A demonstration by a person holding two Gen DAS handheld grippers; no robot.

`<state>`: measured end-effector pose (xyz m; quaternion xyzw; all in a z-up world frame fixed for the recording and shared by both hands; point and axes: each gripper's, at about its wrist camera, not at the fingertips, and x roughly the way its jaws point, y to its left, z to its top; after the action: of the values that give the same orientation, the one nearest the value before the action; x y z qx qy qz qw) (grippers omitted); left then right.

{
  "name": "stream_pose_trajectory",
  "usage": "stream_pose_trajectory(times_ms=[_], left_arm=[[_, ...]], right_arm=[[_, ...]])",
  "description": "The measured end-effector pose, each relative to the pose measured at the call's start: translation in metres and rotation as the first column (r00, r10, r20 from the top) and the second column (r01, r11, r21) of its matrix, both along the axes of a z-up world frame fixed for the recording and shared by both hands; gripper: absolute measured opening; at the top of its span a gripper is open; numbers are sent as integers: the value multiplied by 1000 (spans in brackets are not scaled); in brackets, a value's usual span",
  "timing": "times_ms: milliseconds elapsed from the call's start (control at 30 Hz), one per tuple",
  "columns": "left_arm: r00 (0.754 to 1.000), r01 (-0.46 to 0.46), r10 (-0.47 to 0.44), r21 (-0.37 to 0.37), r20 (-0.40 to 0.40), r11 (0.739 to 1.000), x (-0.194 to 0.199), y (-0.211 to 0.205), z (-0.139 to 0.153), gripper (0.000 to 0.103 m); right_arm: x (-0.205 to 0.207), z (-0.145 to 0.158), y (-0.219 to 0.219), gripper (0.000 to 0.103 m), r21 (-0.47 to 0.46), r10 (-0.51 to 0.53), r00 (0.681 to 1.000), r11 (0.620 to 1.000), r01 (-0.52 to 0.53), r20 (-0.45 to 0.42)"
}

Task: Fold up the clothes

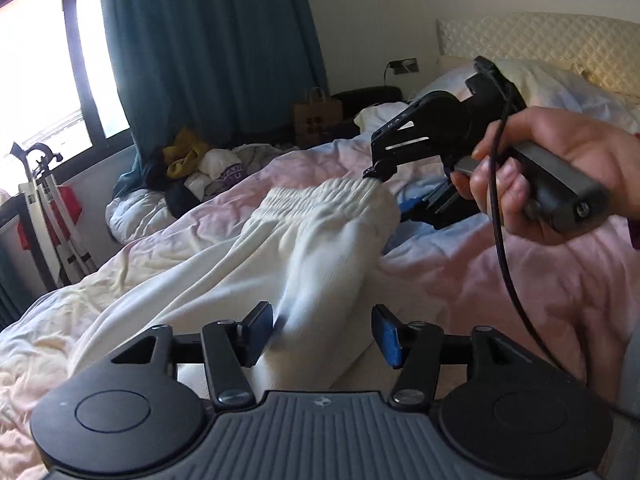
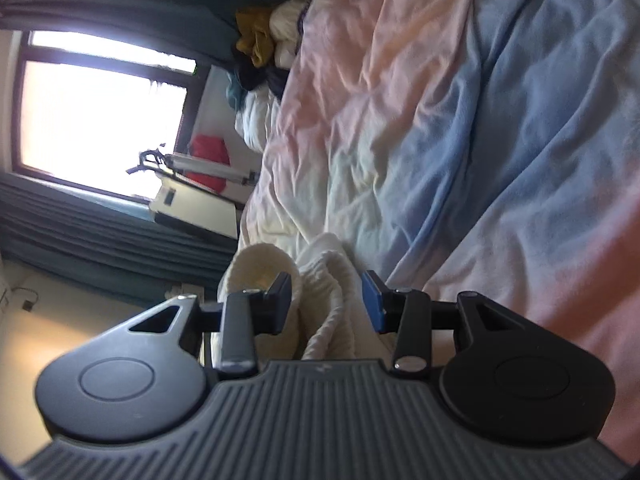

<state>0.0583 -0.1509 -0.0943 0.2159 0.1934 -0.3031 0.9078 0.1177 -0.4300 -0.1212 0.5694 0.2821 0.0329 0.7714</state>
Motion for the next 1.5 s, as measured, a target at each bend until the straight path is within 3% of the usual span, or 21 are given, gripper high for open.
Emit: stream_pose_trajectory(times_ms=[133, 267, 367, 500, 633, 667, 733, 800, 900, 1033, 1133, 1233, 1333, 1400, 1500], left_arm=[[1000, -22, 22, -14, 16, 1000, -3, 15, -5, 57], [999, -26, 26, 2, 19, 1000, 0, 20, -13, 57], [1000, -20, 20, -14, 10, 1000, 4, 24, -15, 51], [1000, -13, 12, -32, -6, 999, 9, 31, -19, 44], [1000, 4, -4, -28, -17, 1000, 12, 34, -23, 42], [1000, 7, -7, -31, -15, 999, 12, 35, -23, 39], [1000, 13, -13, -36, -12, 999, 11, 37, -23, 29], [1000, 19, -19, -42, -9, 999, 11, 38, -23, 11], [999, 32, -32, -53, -4, 998, 6, 41, -20, 7], [997, 78, -77, -68, 21, 995, -1, 38, -14, 7], [995, 94, -96, -62, -18, 994, 1, 32, -22, 7], [993, 110, -111, -35, -47, 993, 4, 28, -37, 8], [992, 103, -106, -55, -68, 993, 6, 29, -38, 12], [991, 94, -101, -75, -91, 993, 9, 32, -36, 17], [989, 75, -87, -102, -120, 992, 18, 39, -30, 24]], right_arm=[[17, -9, 2, 42, 92, 49, 998, 994, -51, 28], [34, -9, 9, 42, 10, 84, 996, 996, -83, -20], [47, -17, 11, 43, 31, 123, 992, 992, -122, -38], [60, -16, 14, 44, 58, 182, 982, 981, -185, 54], [80, -2, 31, 44, -56, 314, 944, 949, -310, 98], [85, 0, 36, 43, -90, 337, 937, 940, -330, 88], [91, 1, 44, 29, -137, 349, 935, 931, -338, 66], [89, 3, 45, 24, -132, 310, 948, 945, -298, 78], [78, 25, 44, 22, -178, 286, 945, 950, -258, 158], [60, 51, 31, 22, -207, 251, 927, 958, -198, 280], [54, 39, 23, 22, -283, 239, 947, 943, -175, 212], [64, 5, 16, 23, -260, 236, 970, 941, -214, 53], [62, -14, 6, 26, -159, 225, 974, 963, -217, 36], [56, -6, 6, 29, -165, 214, 976, 965, -205, 39], [38, 15, 13, 34, -276, 211, 977, 942, -192, 42]])
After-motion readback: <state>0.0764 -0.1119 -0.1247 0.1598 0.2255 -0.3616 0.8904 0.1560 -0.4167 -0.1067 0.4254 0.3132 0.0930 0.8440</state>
